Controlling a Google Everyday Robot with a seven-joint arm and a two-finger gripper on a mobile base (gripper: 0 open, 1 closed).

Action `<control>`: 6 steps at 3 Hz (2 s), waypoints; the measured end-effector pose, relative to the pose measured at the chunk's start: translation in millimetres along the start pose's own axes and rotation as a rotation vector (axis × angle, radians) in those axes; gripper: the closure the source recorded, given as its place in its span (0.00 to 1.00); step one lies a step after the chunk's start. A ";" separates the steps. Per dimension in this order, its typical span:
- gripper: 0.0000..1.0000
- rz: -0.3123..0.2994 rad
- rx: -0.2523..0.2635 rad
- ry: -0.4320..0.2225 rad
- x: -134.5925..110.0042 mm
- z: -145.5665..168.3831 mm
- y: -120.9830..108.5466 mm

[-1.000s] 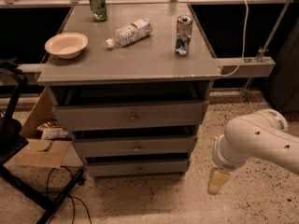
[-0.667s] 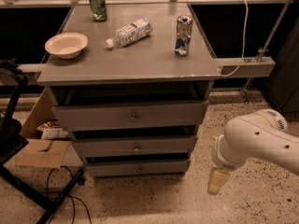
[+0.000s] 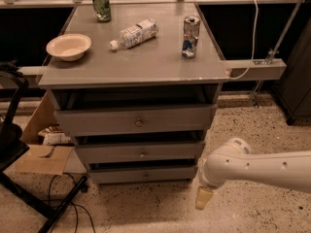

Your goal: Open bottom drawer

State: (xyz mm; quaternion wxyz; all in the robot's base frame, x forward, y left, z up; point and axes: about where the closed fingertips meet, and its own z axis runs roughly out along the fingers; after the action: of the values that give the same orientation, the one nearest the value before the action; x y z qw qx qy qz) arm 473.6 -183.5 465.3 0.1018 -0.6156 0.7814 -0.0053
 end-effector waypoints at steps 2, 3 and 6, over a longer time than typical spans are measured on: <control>0.00 -0.047 0.024 -0.051 -14.8 120.7 -24.4; 0.00 -0.045 0.014 -0.050 -13.5 124.1 -19.9; 0.00 -0.185 0.030 -0.105 -61.1 245.4 -31.3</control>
Offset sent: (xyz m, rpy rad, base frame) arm 0.0788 0.0407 -0.1689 0.0668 -0.0631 0.0689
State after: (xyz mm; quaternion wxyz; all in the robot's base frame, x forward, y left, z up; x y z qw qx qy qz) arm 557.9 -103.5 238.5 0.1509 -0.6829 0.7147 0.0060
